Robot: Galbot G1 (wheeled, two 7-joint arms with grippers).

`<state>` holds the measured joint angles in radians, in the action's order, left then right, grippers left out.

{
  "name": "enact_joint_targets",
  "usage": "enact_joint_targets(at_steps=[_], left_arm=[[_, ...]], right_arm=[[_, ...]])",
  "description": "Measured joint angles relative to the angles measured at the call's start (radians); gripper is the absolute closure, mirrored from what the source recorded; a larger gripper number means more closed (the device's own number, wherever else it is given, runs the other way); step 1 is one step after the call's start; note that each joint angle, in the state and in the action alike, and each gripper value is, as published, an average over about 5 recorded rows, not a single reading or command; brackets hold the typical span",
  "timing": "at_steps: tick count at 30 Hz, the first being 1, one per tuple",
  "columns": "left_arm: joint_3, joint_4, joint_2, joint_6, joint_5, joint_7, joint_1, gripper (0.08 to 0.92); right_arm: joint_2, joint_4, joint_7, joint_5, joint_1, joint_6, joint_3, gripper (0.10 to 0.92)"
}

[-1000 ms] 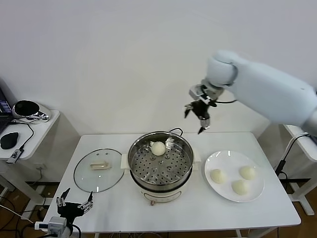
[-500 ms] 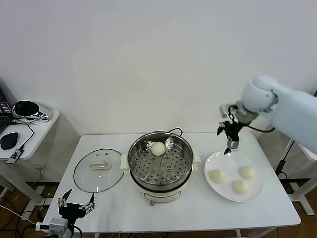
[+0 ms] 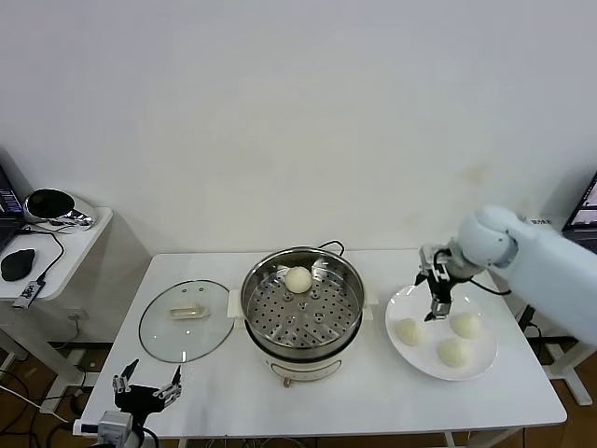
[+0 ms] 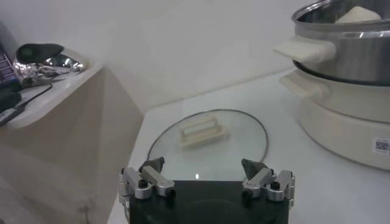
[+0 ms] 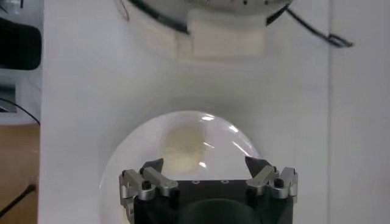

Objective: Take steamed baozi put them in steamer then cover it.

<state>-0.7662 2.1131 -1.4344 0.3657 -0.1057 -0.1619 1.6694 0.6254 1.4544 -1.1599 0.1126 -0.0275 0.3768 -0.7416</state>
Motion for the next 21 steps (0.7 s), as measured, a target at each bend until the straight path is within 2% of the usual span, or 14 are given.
enact_joint_targets(at_steps=[21], left_arm=[[0.002, -0.047, -0.005, -0.001, -0.013, 0.001, -0.015, 0.177]], right_arm=[[0.082, -0.117, 0.055, 0.085, 0.154, -0.08, 0.078, 0.203]])
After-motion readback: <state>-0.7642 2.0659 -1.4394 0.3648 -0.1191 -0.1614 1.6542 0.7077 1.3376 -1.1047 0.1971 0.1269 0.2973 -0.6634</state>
